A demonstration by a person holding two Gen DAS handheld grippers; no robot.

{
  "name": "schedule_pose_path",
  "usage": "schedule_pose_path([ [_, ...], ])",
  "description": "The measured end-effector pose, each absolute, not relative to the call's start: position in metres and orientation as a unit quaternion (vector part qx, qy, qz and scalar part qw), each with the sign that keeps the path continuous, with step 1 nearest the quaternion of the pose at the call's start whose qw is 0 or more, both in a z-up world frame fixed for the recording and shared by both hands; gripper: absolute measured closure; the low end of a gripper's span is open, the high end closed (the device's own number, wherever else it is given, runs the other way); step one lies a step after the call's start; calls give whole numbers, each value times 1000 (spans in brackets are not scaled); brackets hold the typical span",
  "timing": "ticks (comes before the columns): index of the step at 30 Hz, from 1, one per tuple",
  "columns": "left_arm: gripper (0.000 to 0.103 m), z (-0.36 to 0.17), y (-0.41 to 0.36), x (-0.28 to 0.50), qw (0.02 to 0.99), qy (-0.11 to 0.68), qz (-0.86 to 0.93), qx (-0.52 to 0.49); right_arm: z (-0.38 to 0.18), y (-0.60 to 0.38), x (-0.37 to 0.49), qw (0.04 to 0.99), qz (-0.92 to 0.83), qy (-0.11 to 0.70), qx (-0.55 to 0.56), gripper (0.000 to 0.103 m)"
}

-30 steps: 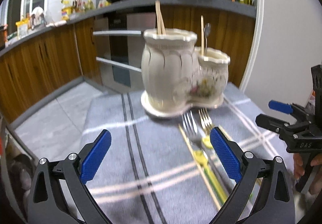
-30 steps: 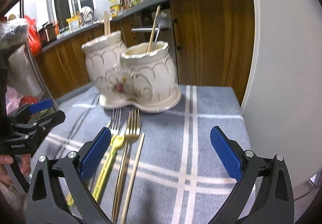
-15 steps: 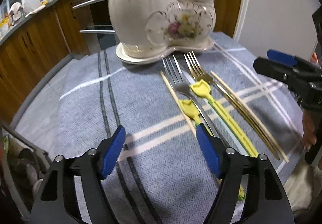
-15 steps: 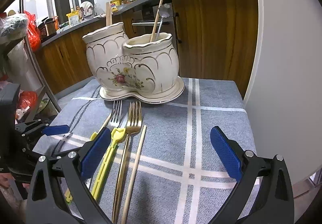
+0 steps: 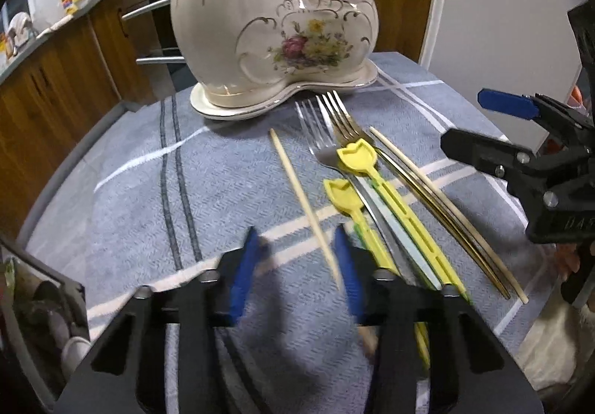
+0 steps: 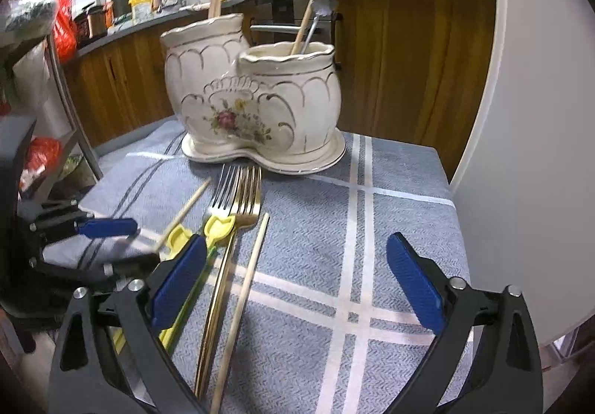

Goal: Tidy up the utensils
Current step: 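Lower the left tool to the cloth and grasp another wooden chopstick, then grasp a gold fork with the right tool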

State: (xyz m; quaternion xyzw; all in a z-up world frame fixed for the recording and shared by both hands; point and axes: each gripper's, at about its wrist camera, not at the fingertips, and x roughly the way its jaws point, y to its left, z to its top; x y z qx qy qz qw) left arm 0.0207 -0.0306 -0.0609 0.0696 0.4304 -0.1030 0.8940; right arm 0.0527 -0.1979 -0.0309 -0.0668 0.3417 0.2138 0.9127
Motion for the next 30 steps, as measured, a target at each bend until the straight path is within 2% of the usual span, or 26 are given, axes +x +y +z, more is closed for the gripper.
schedule_pose_path([
  [3,84,-60,-27,22,894,430,-100,72,-38,-190,53,899,225,365,-86,34],
  [5,90,-60,-23,22,894,430,-99,75,-42,-186,53,891,233,379,-90,51],
  [6,92,-59,-22,21,894,430,-99,76,-43,-185,53,888,237,383,-91,57],
  [9,97,-58,-19,21,893,432,-101,77,-42,-183,50,883,255,384,-85,65],
  [15,97,-58,-21,18,893,430,-100,86,-43,-168,45,876,274,385,-95,81],
  [19,97,-59,-24,20,893,430,-100,87,-45,-158,47,872,277,390,-107,85],
  [21,97,-59,-24,20,893,430,-101,87,-49,-153,52,870,271,397,-113,90],
  [28,97,-60,-27,26,893,430,-101,87,-54,-143,64,867,260,409,-116,90],
  [30,97,-60,-27,28,893,429,-101,87,-54,-144,66,868,261,409,-107,94],
])
